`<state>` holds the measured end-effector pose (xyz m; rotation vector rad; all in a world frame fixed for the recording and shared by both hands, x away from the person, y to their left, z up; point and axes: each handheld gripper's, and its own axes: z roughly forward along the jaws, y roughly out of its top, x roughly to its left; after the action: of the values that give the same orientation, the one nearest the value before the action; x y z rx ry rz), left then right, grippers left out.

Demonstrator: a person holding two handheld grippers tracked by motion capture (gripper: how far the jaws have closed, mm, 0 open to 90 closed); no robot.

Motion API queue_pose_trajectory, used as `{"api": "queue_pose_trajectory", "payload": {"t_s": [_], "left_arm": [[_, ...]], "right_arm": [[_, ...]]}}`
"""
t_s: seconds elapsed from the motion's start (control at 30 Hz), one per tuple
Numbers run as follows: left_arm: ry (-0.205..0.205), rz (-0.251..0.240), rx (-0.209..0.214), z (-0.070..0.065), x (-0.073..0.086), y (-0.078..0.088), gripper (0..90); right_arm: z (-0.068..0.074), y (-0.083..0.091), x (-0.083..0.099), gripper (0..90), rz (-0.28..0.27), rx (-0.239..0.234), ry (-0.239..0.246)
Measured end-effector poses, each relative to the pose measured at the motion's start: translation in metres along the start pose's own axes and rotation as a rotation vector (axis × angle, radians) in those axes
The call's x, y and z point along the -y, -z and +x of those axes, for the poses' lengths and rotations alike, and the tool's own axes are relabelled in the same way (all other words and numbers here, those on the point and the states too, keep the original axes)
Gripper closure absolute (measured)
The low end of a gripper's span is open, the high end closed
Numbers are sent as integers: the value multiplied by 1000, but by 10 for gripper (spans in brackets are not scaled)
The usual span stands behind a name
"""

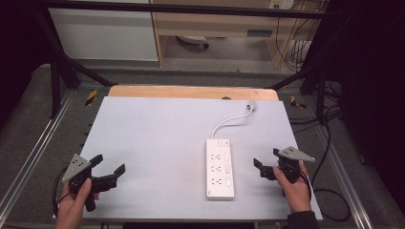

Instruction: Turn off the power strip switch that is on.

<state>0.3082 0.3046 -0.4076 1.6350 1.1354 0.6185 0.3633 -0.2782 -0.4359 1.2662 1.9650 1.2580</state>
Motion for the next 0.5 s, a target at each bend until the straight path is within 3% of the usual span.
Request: {"api": "queue_pose_trajectory", "payload": {"t_s": [0.5], "left_arm": [[-4, -13, 1, 1, -1, 0, 52]], "right_arm": [[3, 13, -15, 53, -55, 28, -18]]}}
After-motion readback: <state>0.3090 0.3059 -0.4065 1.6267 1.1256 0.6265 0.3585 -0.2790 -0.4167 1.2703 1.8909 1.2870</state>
